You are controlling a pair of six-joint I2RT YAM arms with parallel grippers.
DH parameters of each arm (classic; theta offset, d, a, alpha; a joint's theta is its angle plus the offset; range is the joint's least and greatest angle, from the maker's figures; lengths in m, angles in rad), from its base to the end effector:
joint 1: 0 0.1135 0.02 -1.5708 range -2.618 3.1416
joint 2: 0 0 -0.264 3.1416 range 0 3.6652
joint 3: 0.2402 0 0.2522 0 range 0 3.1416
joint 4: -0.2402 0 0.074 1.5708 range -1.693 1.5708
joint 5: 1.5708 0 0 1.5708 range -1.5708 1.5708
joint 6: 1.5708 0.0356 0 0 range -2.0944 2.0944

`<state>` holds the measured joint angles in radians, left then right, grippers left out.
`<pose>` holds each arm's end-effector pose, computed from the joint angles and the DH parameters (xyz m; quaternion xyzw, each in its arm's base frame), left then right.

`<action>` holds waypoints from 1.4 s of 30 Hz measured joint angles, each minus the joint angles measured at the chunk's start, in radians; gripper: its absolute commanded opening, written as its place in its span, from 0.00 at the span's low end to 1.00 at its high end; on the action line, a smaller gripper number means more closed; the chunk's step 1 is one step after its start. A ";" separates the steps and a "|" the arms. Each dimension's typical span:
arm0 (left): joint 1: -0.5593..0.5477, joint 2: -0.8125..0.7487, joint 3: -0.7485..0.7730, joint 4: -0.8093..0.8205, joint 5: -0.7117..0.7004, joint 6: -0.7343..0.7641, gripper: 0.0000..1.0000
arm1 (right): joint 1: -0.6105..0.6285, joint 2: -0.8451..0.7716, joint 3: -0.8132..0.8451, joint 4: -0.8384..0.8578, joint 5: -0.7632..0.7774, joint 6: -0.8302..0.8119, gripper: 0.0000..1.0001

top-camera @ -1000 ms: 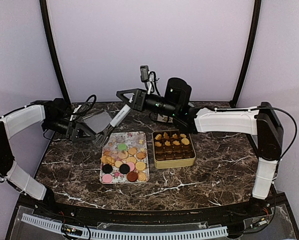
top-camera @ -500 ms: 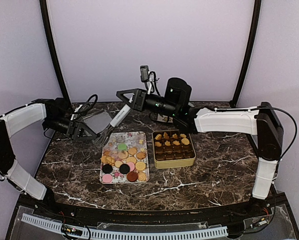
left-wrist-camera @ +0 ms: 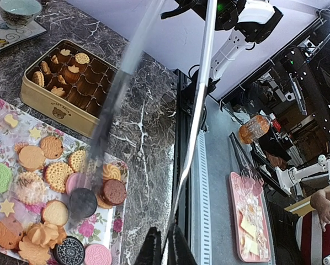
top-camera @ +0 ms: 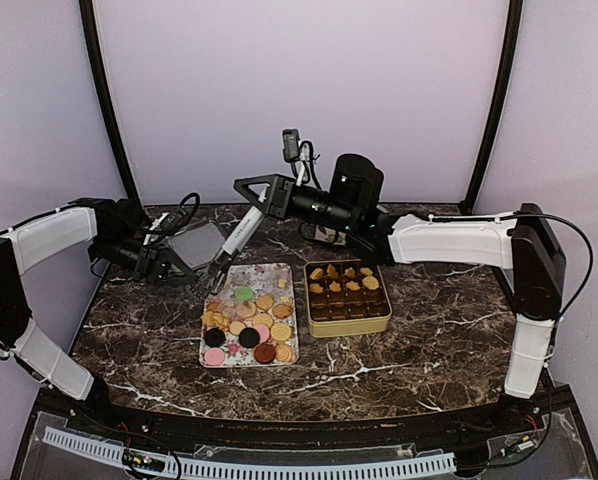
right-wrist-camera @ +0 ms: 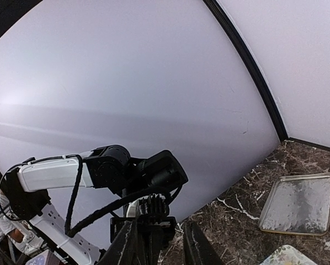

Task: Pack the cookies
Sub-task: Pass from the right arm to the left

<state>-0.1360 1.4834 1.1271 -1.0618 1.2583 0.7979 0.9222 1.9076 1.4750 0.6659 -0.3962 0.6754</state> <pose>0.2534 -0.0689 0.2633 0.4030 0.6997 -0.5349 0.2490 0.2662 0.3739 0.3391 -0.2281 0.5842 0.6363 0.4492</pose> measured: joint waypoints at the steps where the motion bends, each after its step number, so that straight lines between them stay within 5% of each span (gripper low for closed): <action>1: -0.001 0.001 0.000 -0.010 0.006 0.005 0.00 | 0.000 0.000 0.000 0.000 0.001 -0.002 0.48; 3: -0.003 0.003 0.002 -0.021 0.008 0.013 0.00 | -0.001 0.002 0.000 -0.001 0.006 -0.001 0.65; 11: -0.005 0.010 0.035 -0.038 0.017 -0.018 0.00 | -0.013 -0.006 -0.040 0.001 0.019 0.005 0.99; 26: -0.003 0.009 0.095 0.106 0.079 -0.275 0.00 | -0.073 -0.140 -0.269 0.046 0.196 0.092 1.00; 42: -0.003 0.008 0.099 0.134 0.151 -0.311 0.00 | -0.058 0.025 -0.201 0.223 -0.033 0.284 0.87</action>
<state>-0.1394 1.4918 1.2263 -0.9283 1.4094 0.4866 0.8646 1.9324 1.2743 0.8890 -0.4294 0.9596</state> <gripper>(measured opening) 0.007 0.887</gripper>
